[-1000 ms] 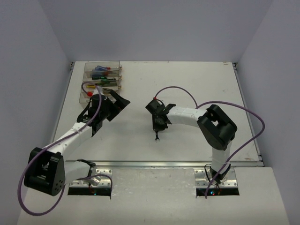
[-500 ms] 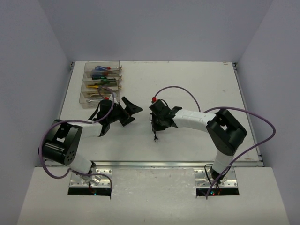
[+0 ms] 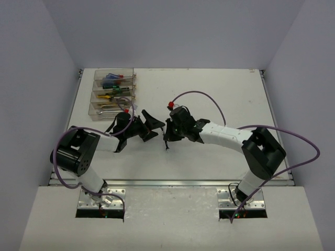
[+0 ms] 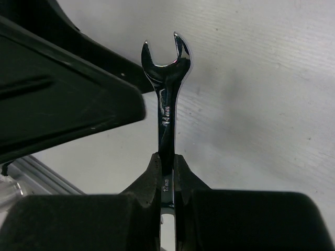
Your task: Sort the tools into containers
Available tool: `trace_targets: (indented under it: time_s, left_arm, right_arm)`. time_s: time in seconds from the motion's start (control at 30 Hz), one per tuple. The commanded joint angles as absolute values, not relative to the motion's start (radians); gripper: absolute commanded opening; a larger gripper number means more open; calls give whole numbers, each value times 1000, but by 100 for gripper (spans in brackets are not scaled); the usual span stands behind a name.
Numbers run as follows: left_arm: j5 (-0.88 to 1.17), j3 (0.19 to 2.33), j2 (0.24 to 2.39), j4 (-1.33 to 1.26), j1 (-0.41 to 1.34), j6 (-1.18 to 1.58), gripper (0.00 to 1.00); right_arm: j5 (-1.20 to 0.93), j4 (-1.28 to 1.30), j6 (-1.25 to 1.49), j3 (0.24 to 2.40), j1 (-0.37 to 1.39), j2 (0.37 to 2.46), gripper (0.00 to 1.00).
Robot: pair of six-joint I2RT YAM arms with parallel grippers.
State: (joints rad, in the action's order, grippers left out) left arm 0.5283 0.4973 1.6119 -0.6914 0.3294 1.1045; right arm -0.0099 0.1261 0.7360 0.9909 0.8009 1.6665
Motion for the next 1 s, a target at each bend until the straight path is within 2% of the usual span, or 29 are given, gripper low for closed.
trace_targets:
  time_s: [0.0, 0.07, 0.17, 0.37, 0.4, 0.43, 0.47, 0.5, 0.57, 0.6, 0.63, 0.8, 0.97]
  left_arm:
    - [550, 536, 1616, -761, 355, 1109, 82]
    - [559, 541, 1614, -786, 364, 1118, 71]
    - [567, 554, 1609, -793, 376, 1124, 44]
    - [577, 560, 1615, -794, 382, 1124, 2]
    - [577, 561, 1613, -788, 382, 1123, 1]
    - [574, 565, 1609, -778, 381, 1120, 0]
    - [568, 572, 1603, -762, 378, 1114, 0]
    - [554, 584, 1592, -728, 372, 1102, 0]
    - [514, 606, 1561, -637, 346, 1069, 0]
    - [488, 615, 1542, -582, 319, 1054, 0]
    - [462, 628, 1524, -527, 290, 1041, 0]
    - [272, 694, 1432, -233, 82, 1007, 0]
    - [169, 726, 1368, -141, -125, 1069, 0]
  right_arm:
    - [-58, 33, 715, 993, 807, 1614, 0]
    - [-76, 22, 716, 996, 807, 1614, 0]
    - [-102, 6, 718, 999, 808, 1611, 0]
    - [-107, -38, 716, 995, 810, 1583, 0]
    - [-96, -36, 712, 994, 810, 1578, 0]
    - [-81, -29, 710, 992, 810, 1571, 5]
    - [-64, -16, 708, 990, 810, 1560, 16]
    - [-35, -2, 715, 986, 809, 1546, 36]
    - [29, 30, 733, 966, 808, 1510, 82]
    - [53, 46, 736, 958, 808, 1495, 94]
    - [94, 76, 737, 953, 807, 1473, 99]
    - [224, 177, 711, 898, 773, 1341, 99]
    - [232, 183, 678, 818, 724, 1228, 99]
